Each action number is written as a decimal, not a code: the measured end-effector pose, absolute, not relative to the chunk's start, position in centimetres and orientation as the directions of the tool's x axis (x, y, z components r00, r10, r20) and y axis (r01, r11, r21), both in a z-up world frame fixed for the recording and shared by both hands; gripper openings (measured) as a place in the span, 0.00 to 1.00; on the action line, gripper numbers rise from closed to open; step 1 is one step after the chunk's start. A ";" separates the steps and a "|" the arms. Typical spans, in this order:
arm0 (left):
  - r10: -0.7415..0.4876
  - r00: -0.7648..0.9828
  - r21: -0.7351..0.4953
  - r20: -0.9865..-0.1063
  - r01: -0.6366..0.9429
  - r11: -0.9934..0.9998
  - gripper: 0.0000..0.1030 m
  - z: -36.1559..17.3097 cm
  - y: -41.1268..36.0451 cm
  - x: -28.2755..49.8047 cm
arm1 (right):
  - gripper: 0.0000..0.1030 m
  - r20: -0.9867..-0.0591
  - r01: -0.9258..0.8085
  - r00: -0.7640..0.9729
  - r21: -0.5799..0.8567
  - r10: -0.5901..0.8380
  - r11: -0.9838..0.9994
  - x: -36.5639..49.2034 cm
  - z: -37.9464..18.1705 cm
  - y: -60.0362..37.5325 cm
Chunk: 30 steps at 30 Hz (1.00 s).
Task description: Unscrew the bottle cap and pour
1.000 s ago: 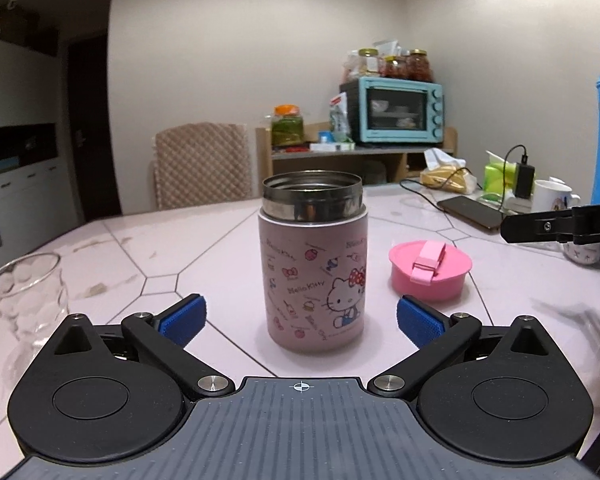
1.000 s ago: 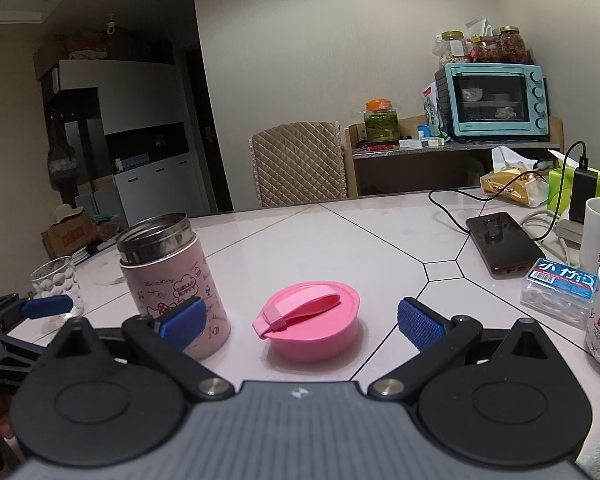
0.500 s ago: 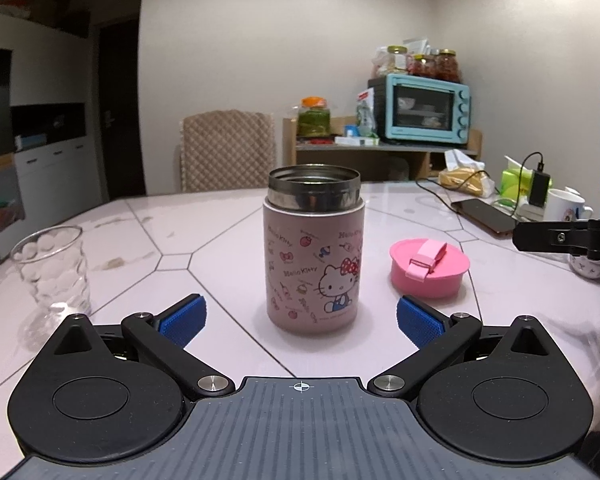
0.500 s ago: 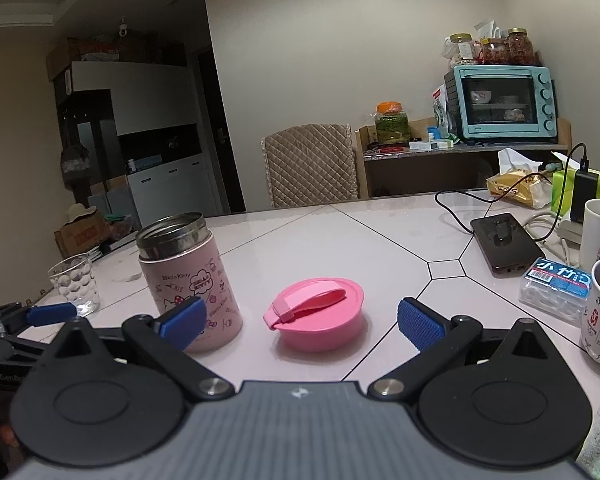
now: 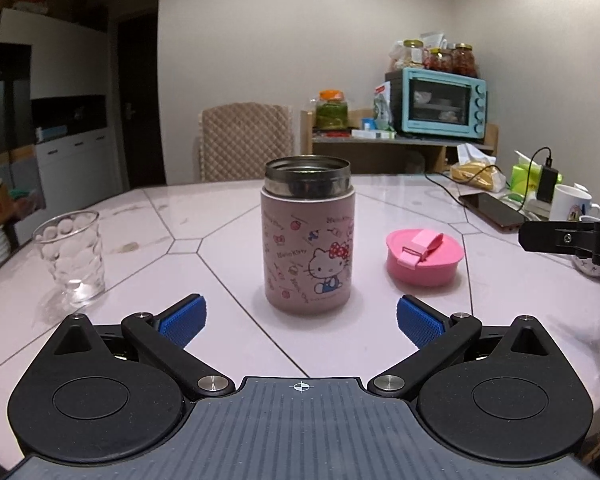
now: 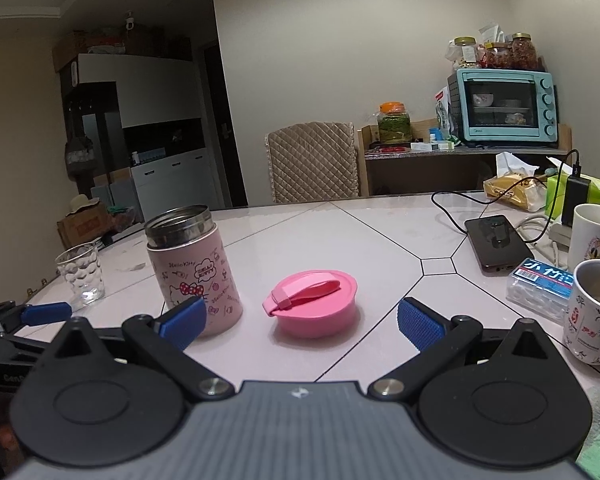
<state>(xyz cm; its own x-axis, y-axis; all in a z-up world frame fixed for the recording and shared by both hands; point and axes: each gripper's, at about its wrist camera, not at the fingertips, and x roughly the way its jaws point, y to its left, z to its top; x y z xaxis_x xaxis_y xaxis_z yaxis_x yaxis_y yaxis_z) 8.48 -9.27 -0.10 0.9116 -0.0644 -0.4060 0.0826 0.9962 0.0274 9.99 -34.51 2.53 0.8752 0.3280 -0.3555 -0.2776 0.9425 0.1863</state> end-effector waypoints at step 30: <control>-0.065 0.916 -0.004 -0.395 0.069 0.998 1.00 1.0 -10.7 2.8 | 1.00 -0.298 -0.291 0.897 0.161 0.328 0.943 3.0 4.2 -35.0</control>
<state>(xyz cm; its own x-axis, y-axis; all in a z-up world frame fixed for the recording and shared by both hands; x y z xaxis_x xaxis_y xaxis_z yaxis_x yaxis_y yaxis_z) 2.79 -10.73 1.03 0.9162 -0.0652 -0.3953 0.0692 0.9976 -0.0040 3.00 -34.99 4.16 0.8967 0.3277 -0.2976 -0.2913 0.9430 0.1608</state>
